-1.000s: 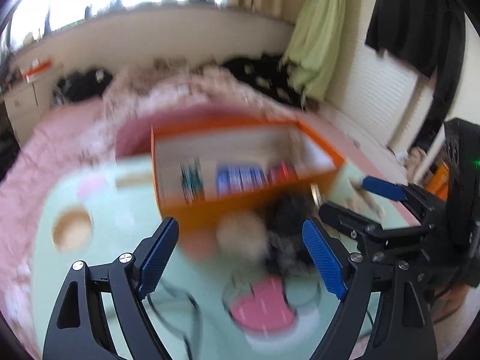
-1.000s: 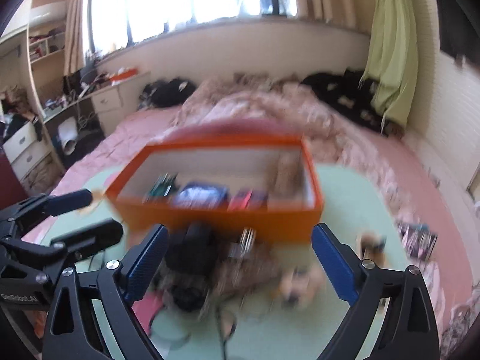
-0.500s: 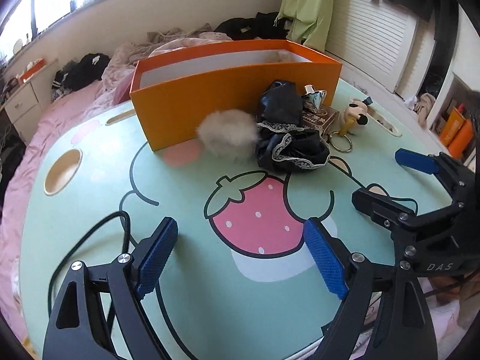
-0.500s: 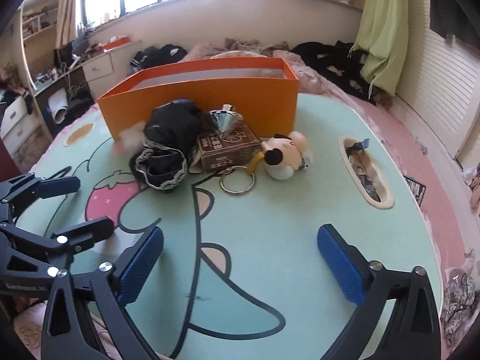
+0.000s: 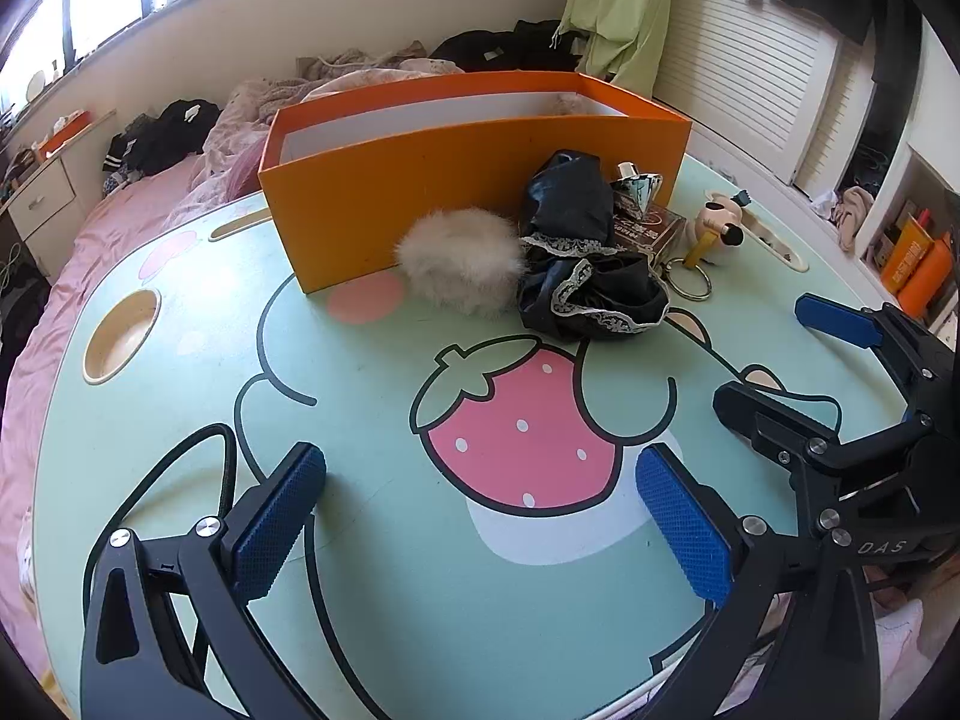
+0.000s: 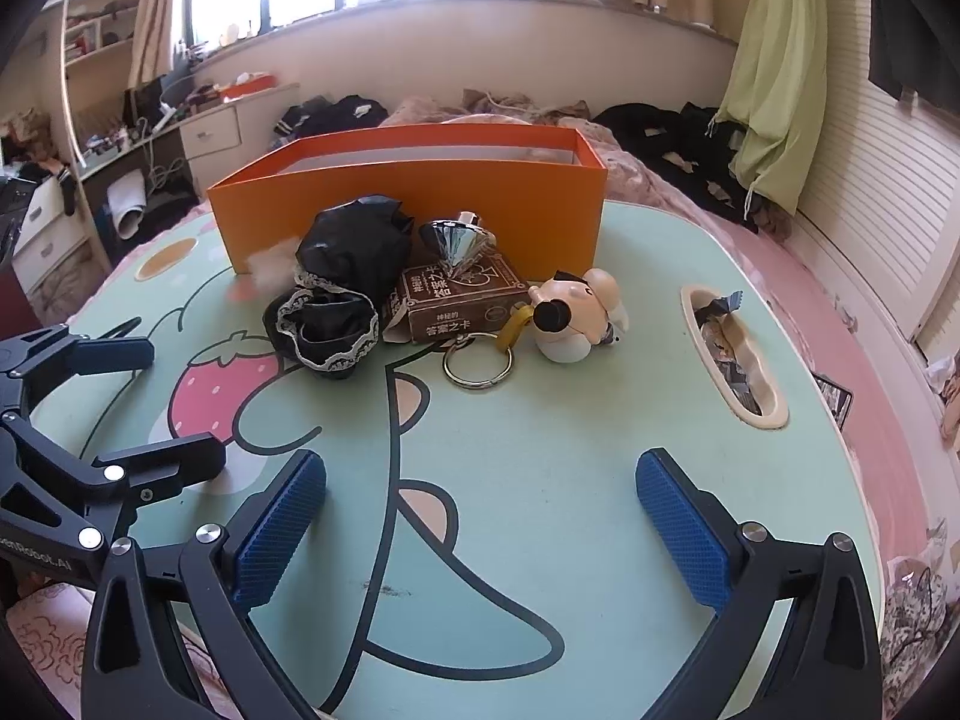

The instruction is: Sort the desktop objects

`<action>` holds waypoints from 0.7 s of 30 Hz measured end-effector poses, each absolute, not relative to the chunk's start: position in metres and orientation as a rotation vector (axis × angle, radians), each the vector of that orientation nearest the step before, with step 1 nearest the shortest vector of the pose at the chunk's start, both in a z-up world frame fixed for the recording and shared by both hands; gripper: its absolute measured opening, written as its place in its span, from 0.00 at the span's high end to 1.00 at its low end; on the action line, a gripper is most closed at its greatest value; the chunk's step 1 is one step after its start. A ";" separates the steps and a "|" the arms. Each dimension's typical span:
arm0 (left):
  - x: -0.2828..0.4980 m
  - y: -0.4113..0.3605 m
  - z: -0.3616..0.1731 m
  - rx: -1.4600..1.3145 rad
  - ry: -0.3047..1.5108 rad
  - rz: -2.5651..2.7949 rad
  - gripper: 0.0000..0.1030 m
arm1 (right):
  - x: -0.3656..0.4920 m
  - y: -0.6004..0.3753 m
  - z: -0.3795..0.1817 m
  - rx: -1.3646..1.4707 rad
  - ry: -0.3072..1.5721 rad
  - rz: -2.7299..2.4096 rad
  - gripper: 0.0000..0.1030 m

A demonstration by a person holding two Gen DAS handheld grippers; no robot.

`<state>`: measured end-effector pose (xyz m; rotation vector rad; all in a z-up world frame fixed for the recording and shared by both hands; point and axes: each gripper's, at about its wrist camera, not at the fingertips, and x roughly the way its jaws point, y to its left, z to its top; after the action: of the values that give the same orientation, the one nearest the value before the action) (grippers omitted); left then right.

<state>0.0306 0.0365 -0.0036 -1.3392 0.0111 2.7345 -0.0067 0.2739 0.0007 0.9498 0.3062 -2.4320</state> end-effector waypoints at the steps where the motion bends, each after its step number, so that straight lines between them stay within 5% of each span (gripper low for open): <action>1: 0.031 0.037 -0.004 -1.339 0.011 2.734 0.00 | -0.006 0.275 0.000 0.943 0.305 -2.431 0.00; 21: 0.032 0.036 -0.005 -1.338 0.011 2.735 0.00 | -0.003 0.273 -0.001 0.923 0.299 -2.431 0.00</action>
<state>0.0322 0.0358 -0.0046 -1.3378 0.0106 2.7347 -0.0026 0.2730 -0.0011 0.9229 0.2989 -2.4308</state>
